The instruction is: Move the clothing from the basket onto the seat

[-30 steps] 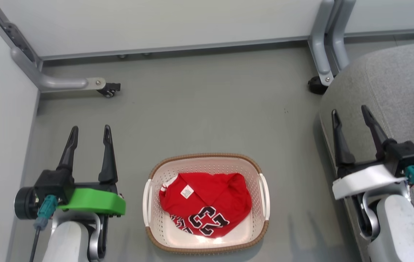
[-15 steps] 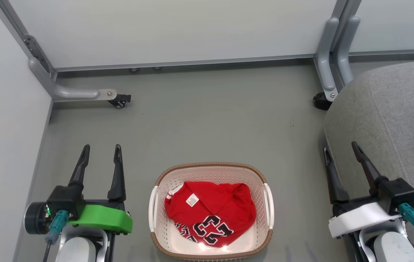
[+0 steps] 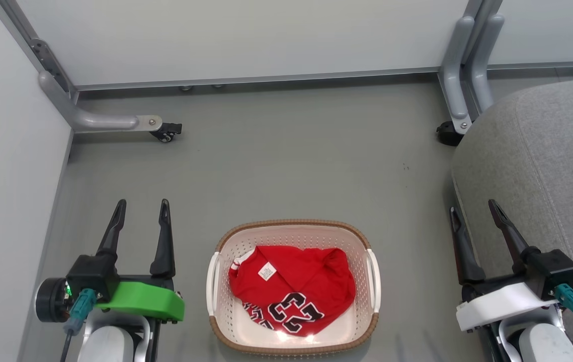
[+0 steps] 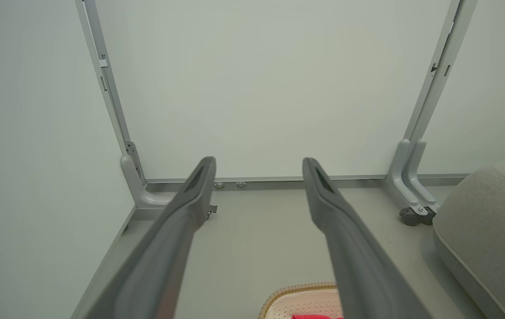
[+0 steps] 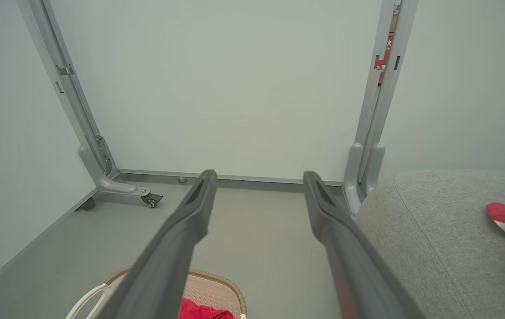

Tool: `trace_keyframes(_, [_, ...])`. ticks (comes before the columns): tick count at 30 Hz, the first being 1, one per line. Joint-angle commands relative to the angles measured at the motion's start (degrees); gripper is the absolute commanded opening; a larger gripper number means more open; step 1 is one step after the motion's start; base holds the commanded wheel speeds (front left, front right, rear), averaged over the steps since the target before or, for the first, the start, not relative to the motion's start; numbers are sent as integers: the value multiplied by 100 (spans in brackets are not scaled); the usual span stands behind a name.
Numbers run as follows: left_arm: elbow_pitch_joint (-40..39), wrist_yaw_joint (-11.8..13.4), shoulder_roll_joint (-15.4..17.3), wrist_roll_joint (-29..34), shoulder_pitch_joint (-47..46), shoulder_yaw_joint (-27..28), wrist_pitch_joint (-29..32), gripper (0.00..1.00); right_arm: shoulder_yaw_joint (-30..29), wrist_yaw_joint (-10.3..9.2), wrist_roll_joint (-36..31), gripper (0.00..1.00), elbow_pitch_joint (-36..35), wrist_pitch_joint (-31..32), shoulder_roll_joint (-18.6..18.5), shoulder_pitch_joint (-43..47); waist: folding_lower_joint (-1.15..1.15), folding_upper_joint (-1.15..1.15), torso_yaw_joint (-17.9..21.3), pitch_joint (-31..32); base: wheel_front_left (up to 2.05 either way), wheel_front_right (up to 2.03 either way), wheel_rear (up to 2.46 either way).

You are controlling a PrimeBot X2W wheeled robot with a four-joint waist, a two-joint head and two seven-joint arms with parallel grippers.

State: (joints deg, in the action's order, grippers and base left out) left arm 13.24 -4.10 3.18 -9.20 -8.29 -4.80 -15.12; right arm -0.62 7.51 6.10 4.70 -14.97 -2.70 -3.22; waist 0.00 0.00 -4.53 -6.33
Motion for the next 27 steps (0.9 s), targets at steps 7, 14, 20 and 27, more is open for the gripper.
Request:
trace_keyframes(7, [28,-51,-12,101,-101,59,-5,100,-28,-4,52,100,53,-7,-12,-99,0,0,37,-22,0,0,0])
trace_keyframes(14, [85,-150,-16,178,-364,-74,-5,100,-67,-4,13,100,-37,-6,-14,-324,0,0,242,-255,0,0,0])
trace_keyframes(20, [356,-261,59,285,-970,-363,-5,100,-106,-4,-38,100,-154,-7,-14,-734,0,0,598,-713,0,0,0])
trace_keyframes(27, [1013,-341,270,371,-1864,-870,-4,100,-108,-4,61,100,-306,-6,-12,-1310,0,0,1130,-1427,0,0,0])
